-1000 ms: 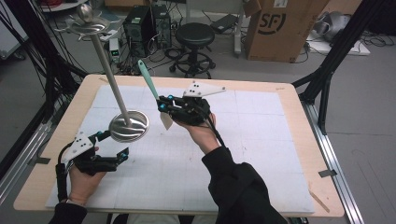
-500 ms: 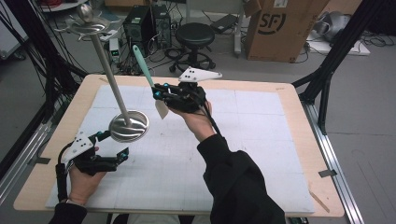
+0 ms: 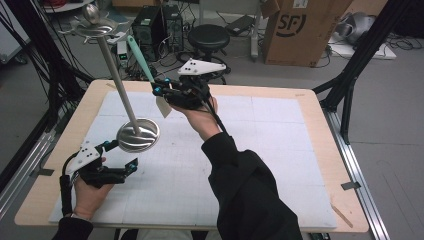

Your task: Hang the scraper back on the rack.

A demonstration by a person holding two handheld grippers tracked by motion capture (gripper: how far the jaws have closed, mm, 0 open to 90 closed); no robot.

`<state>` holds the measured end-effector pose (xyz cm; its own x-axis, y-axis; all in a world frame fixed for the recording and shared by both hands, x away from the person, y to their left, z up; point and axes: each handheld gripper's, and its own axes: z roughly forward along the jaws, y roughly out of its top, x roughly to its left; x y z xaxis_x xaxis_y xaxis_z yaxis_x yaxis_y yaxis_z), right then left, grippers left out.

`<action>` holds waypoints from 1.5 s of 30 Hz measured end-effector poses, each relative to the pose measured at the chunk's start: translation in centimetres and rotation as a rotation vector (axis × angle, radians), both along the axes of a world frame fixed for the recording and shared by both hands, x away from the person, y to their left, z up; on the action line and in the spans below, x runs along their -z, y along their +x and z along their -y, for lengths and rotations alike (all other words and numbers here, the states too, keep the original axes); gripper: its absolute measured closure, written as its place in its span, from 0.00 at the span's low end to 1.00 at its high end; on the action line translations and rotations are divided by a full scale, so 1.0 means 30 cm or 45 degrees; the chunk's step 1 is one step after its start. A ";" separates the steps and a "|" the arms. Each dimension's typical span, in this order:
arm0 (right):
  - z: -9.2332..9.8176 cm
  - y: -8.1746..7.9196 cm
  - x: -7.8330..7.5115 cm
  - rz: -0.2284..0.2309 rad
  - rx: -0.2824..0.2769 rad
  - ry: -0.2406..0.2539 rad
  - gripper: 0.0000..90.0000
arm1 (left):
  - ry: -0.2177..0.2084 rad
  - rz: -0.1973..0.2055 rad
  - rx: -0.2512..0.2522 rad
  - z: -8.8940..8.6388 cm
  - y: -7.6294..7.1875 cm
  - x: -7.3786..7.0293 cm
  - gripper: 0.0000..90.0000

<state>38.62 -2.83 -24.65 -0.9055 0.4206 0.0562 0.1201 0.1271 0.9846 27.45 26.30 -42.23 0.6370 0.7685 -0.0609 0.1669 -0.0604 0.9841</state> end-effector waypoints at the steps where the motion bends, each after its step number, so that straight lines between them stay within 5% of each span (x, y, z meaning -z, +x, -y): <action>1: -0.007 -0.001 -0.005 0.003 0.000 -0.002 0.89 | 0.000 0.001 -0.002 0.000 0.000 0.000 0.02; 38: -0.120 0.021 0.012 0.027 0.025 -0.016 0.89 | -0.004 -0.008 -0.001 -0.001 0.001 0.001 0.02; 45: -0.115 0.020 0.016 0.042 0.041 -0.001 0.75 | -0.006 -0.004 -0.008 -0.010 0.001 0.001 0.02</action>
<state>39.21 0.62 -25.13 -0.8930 0.4493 0.0259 0.0914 0.1247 0.9880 27.49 26.59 -42.26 0.6321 0.7720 -0.0665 0.1703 -0.0548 0.9839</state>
